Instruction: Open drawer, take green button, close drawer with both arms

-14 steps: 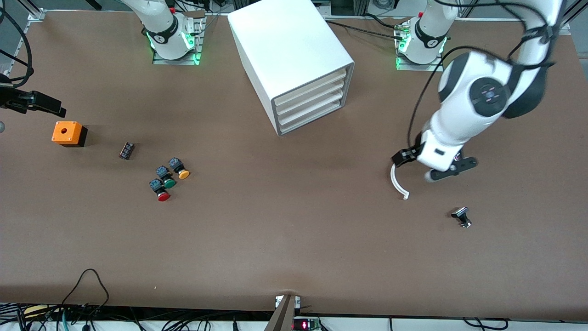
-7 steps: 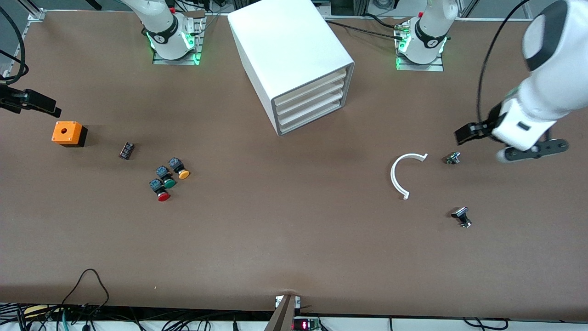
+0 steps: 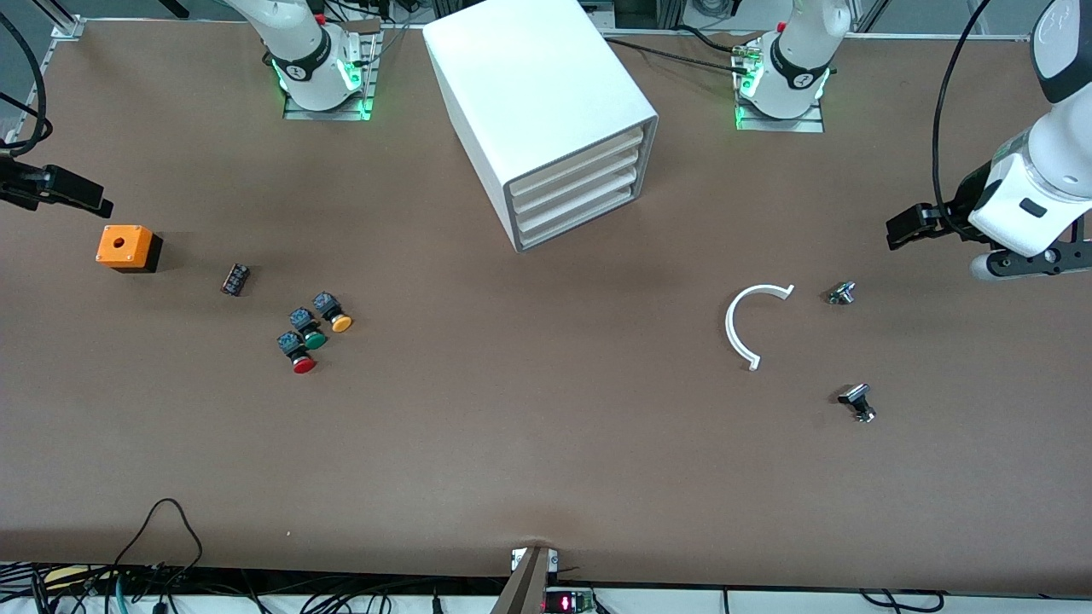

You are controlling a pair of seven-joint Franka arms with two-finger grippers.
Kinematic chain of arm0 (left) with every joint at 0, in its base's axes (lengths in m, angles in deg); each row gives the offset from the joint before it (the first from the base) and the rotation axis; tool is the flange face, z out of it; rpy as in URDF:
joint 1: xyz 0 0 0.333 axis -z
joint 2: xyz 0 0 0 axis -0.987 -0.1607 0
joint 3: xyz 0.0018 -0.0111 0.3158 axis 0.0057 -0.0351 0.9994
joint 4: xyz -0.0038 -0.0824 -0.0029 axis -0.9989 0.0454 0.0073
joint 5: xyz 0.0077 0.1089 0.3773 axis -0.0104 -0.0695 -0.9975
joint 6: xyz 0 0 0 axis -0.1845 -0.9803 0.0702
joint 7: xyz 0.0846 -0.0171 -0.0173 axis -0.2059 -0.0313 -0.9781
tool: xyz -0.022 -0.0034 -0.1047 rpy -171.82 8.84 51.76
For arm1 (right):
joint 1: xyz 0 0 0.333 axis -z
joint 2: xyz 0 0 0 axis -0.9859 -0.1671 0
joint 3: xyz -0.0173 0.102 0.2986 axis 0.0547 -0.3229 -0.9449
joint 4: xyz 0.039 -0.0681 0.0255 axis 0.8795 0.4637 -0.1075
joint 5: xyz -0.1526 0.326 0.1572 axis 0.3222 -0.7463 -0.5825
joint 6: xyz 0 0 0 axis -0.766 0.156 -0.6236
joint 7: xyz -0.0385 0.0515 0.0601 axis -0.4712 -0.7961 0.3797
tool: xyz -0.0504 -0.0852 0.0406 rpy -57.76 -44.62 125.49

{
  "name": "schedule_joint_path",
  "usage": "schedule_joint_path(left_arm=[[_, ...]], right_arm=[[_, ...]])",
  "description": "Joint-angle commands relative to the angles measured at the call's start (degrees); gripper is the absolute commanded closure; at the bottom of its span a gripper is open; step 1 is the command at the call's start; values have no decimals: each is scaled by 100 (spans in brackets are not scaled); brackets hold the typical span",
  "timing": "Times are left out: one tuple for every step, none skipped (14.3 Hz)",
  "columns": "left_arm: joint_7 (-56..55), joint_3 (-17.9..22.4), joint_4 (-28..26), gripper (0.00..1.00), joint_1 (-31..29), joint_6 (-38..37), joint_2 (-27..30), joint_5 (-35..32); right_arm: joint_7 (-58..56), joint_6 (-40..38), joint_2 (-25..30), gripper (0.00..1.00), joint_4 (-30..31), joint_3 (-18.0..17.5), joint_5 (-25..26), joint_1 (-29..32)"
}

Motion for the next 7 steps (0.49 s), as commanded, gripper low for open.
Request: schedule_joint_path(left_arm=[[182, 28, 28, 0, 49, -120, 28, -73], [173, 37, 36, 0, 49, -85, 28, -56], [112, 28, 45, 0, 49, -76, 28, -47], [103, 28, 45, 0, 49, -85, 28, -21], [112, 28, 45, 0, 49, -76, 28, -30], [138, 28, 45, 0, 49, -85, 28, -30], [156, 28, 45, 0, 49, -85, 28, -30]], right_arm=[[44, -34, -6, 0, -77, -51, -30, 47], [9, -34, -6, 0, -77, -51, -38, 56], [-17, -34, -6, 0, -77, -51, -38, 56], [-26, -34, -6, 0, -85, -51, -38, 64], [-9, -34, -6, 0, -86, -51, -30, 56], [35, -34, -6, 0, -86, -51, -30, 56], [44, -34, -6, 0, -86, -51, -30, 56]])
